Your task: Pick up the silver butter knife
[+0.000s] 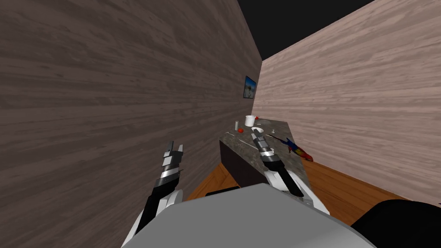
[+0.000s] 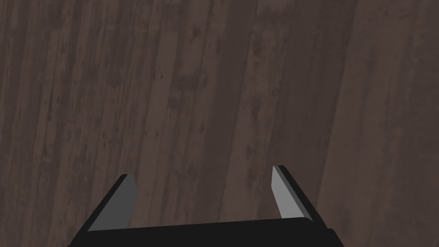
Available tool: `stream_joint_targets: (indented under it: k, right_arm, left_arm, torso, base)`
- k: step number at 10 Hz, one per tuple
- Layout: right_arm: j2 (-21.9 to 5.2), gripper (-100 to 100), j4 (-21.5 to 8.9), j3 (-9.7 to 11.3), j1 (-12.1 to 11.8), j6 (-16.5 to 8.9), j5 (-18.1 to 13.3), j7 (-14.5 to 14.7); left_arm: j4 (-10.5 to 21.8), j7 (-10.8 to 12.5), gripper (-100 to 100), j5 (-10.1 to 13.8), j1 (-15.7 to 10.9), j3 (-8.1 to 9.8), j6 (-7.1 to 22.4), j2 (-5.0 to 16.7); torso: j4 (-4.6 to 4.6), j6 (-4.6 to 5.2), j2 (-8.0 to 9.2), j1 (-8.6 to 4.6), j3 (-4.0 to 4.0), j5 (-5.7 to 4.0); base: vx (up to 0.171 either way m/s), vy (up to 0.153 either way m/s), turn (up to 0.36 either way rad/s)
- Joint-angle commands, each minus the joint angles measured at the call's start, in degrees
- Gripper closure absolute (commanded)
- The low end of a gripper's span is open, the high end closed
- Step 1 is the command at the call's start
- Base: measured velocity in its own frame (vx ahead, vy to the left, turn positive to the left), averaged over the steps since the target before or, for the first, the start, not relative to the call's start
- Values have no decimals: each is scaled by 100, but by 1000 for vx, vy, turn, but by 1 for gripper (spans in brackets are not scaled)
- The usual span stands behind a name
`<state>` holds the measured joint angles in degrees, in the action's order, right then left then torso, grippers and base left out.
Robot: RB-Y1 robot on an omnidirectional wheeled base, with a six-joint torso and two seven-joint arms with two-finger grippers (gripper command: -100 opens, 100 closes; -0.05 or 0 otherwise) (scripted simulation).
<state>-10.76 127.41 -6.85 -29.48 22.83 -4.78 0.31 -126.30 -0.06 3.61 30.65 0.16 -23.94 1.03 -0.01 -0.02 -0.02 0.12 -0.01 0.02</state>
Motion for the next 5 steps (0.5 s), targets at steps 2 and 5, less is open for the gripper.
stream_joint_targets:
  k: [2, 5]
  right_arm:
    - [-385, -100, -195, -179, -227, -195, -171, 51]
    - [-863, -100, -515, -405, -455, -444, -390, 109]
  left_arm:
    - [0, 0, 0, 0, 0, 0, 0, 0]
    - [0, 0, 0, 0, 0, 0, 0, 0]
  torso:
    - [0, 0, 0, 0, 0, 1]
    - [0, -1, -2, -1, -1, 0]
  base:
    - [8, 38, 239]
    - [10, 34, 280]
